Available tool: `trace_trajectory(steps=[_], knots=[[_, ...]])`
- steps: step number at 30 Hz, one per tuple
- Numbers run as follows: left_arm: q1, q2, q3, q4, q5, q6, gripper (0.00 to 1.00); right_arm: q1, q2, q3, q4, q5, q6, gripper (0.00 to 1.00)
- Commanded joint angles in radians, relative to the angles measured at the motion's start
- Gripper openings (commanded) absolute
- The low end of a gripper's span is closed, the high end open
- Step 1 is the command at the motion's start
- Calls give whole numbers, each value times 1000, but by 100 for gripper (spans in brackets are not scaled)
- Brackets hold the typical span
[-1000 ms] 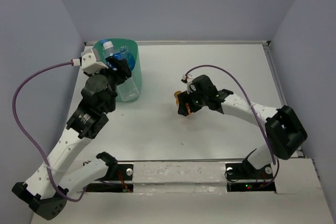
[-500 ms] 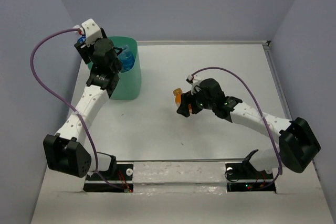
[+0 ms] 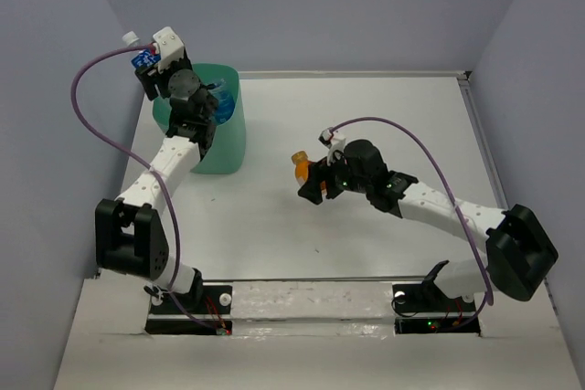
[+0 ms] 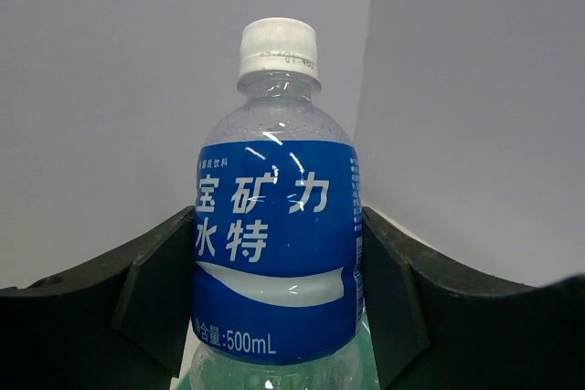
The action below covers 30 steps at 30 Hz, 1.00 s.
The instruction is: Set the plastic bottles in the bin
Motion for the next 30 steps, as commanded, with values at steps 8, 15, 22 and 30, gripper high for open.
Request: trace_trajectory(steps=[8, 15, 22, 30], knots=[[-23, 125, -142, 449, -72, 194, 64, 23, -132, 12, 248, 18, 65, 52], [-26, 21, -167, 238, -41, 30, 99, 23, -56, 156, 298, 23, 60, 52], [-45, -137, 17, -208, 35, -211, 99, 23, 41, 302, 345, -2, 31, 52], [-46, -373, 72, -741, 401, -577, 99, 23, 211, 565, 342, -71, 5, 52]])
